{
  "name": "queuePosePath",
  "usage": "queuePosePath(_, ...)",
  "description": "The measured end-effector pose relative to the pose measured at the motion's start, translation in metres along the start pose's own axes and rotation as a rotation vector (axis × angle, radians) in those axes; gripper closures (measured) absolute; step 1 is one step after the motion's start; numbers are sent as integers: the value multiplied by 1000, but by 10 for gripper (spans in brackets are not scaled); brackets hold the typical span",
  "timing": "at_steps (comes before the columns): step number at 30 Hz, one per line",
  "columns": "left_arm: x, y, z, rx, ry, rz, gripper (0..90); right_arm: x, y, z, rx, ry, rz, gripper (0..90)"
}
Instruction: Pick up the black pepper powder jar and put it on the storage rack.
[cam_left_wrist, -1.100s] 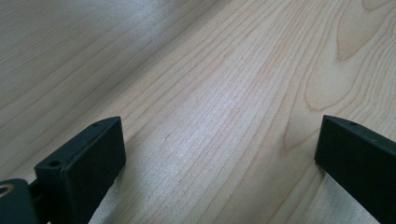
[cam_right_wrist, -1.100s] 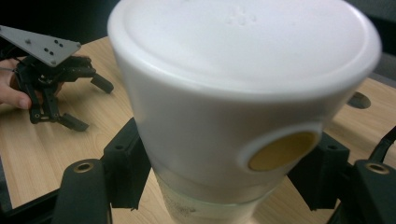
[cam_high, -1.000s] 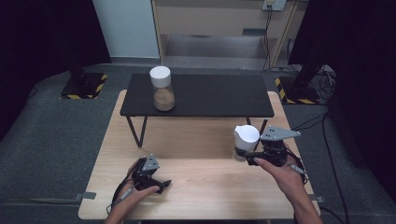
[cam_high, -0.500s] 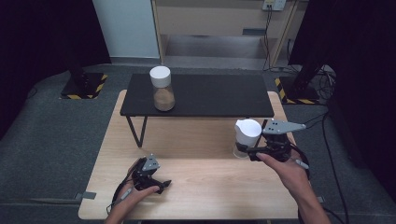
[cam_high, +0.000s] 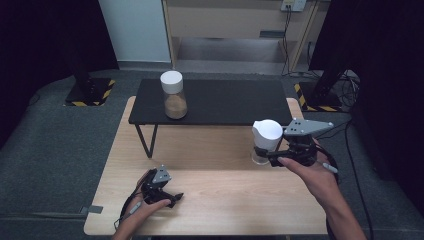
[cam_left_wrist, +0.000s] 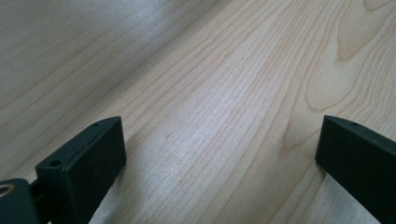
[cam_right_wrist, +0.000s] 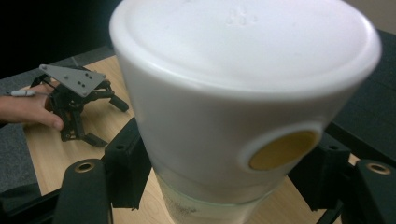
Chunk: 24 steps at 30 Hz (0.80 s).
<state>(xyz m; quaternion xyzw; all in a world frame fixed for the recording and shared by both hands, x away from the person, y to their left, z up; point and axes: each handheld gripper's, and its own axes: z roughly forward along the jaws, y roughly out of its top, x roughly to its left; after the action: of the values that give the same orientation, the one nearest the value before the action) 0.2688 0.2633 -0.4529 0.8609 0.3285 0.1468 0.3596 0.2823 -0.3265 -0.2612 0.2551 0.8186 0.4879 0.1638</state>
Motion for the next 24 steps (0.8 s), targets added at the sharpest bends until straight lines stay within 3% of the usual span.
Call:
queuePosePath(12,0,0,0,0,0,0,2,-4,21,-8,-6,8,-9,315)
queuePosePath(24,0,0,0,0,1,-1,2,-20,40,-2,-7,-9,-5,315)
